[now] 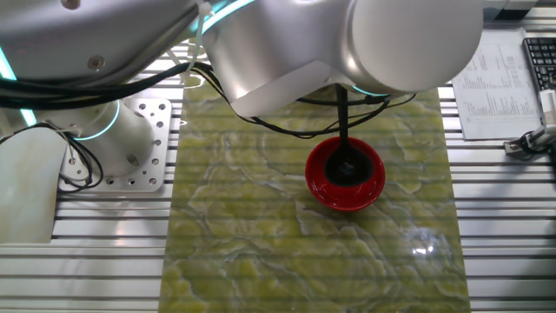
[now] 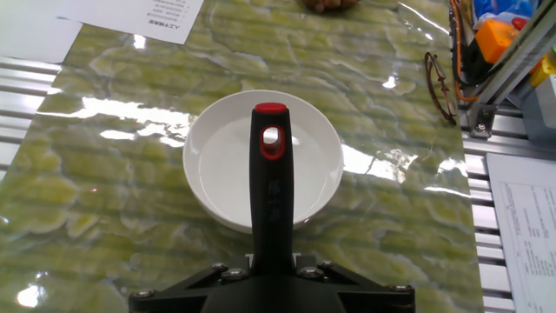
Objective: Scoop water with a large spoon from one bowl to another
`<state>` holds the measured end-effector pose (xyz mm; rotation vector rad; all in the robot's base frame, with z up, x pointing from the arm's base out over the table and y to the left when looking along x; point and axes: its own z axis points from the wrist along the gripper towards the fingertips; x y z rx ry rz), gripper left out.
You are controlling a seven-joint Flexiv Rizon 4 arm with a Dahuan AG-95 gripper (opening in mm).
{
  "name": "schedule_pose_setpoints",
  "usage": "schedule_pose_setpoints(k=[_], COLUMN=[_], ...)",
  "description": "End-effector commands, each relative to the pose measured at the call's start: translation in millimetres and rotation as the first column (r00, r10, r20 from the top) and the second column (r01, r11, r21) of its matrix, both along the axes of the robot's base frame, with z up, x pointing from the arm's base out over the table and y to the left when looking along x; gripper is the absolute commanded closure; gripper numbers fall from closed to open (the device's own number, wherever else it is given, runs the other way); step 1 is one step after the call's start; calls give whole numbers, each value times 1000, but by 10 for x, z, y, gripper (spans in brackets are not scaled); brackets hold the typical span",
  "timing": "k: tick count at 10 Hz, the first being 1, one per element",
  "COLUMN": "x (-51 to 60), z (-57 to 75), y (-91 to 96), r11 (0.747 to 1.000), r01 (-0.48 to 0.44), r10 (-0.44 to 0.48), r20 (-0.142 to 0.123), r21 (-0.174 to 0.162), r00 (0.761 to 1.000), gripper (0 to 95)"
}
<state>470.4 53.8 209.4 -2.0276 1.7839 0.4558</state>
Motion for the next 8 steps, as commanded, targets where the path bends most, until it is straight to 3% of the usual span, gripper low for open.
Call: schedule_pose_setpoints(k=[1, 8], x=[-2, -2], z=[1, 1], y=[5, 5], r11=[1000, 999], r01=[-1, -12], r10=[0, 11], r20=[5, 9], r21=[26, 53], r00=[1000, 1000], gripper=[950, 950])
